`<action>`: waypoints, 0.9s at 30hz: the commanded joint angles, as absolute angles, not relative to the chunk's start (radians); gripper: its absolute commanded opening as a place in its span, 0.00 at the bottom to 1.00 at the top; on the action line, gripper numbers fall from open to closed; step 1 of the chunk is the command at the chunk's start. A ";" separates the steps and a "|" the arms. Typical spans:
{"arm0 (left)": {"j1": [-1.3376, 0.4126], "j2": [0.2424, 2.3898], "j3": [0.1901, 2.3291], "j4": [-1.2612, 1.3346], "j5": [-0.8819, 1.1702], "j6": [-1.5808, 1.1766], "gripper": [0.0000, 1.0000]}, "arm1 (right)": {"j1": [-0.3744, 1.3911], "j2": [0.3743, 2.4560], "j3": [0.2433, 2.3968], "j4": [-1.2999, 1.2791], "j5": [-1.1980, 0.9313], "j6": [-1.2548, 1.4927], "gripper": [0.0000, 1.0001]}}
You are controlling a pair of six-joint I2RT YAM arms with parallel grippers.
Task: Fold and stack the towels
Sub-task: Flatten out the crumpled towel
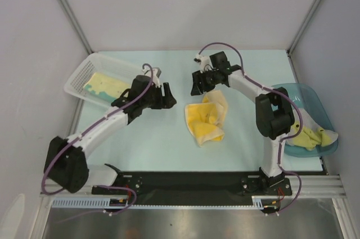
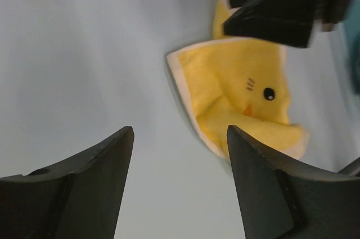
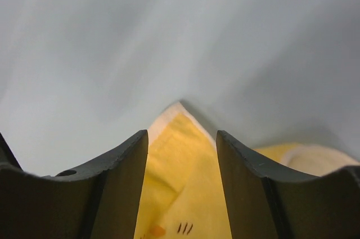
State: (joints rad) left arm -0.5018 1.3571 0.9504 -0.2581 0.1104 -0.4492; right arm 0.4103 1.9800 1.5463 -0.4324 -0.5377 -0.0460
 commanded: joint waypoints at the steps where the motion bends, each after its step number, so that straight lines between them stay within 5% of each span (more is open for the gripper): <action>1: -0.500 1.229 0.884 -0.150 0.109 -0.518 0.74 | 0.439 2.086 1.664 -0.549 -0.621 -0.185 0.58; 17: -0.502 1.134 0.841 -0.184 0.136 -0.506 0.75 | 0.512 2.306 1.824 -0.776 -0.706 -0.376 0.58; 20: -0.500 1.153 0.850 -0.199 0.161 -0.489 0.75 | 0.512 2.290 1.786 -0.761 -0.675 -0.367 0.47; 25: -0.500 1.166 0.819 -0.189 0.146 -0.476 0.75 | 0.462 2.205 1.695 -0.622 -0.612 -0.240 0.04; 27: -0.500 1.183 0.812 -0.183 0.147 -0.480 0.75 | 0.407 2.146 1.639 -0.575 -0.592 -0.132 0.00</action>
State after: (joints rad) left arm -0.5018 1.1660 0.8280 -0.2077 0.1360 -0.4911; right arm 0.4866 2.2482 1.6924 -0.6575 -0.6533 -0.2554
